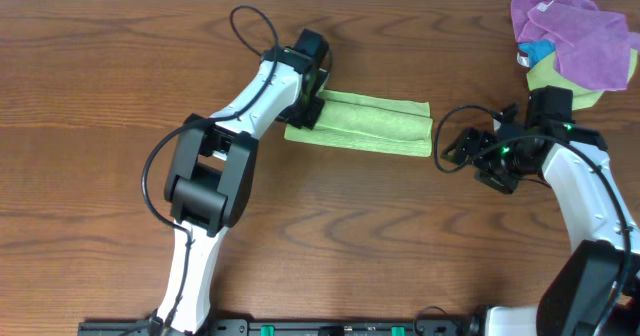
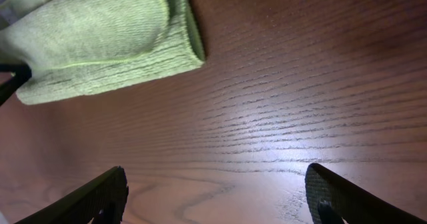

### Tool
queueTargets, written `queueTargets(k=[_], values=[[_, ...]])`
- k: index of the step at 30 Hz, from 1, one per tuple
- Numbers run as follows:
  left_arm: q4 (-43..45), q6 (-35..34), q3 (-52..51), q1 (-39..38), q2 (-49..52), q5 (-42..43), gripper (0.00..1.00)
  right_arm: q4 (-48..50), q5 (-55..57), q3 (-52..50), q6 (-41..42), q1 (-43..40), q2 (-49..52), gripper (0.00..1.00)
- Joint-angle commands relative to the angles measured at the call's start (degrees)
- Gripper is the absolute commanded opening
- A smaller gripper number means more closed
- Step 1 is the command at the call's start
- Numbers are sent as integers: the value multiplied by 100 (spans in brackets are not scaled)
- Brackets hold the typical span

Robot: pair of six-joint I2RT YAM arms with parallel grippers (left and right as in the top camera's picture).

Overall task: Fold the cloth
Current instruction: 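Grasp the folded strip's left end with the left gripper, then reach the right gripper to the strip's right end and grasp it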

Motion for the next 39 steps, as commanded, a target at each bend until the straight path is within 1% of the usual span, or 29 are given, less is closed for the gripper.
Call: queueTargets(k=[1, 6, 11, 14, 19, 20, 23, 31, 35, 39], values=[[-234, -48, -297, 295, 114, -219, 6, -15, -85, -31, 28, -13, -74, 85], [-461, -111, -297, 520, 101, -195, 6, -15, -85, -31, 28, -13, -74, 85], [-634, -201, -297, 564, 98, -90, 6, 66, -87, -31, 28, 20, -74, 85], [-713, -245, -297, 522, 96, 98, 6, 326, -87, -31, 33, 157, -74, 82], [-763, -348, -297, 422, 96, 168, 6, 1051, -111, -31, 409, 321, 2, 81], [-769, -348, -297, 396, 96, 166, 6, 1290, -341, -31, 422, 319, 107, 80], [-765, -348, -297, 369, 96, 168, 6, 1679, -765, -31, 575, 319, 476, 80], [-767, -345, -297, 365, 96, 188, 6, 2728, -2159, -7, 678, 315, 1620, 78], [-763, -343, -297, 365, 96, 190, 6, 2929, -2441, 168, 761, 315, 1869, 78], [-743, -343, -297, 365, 96, 195, 6, 2929, -2736, 435, 756, 321, 2057, 76]])
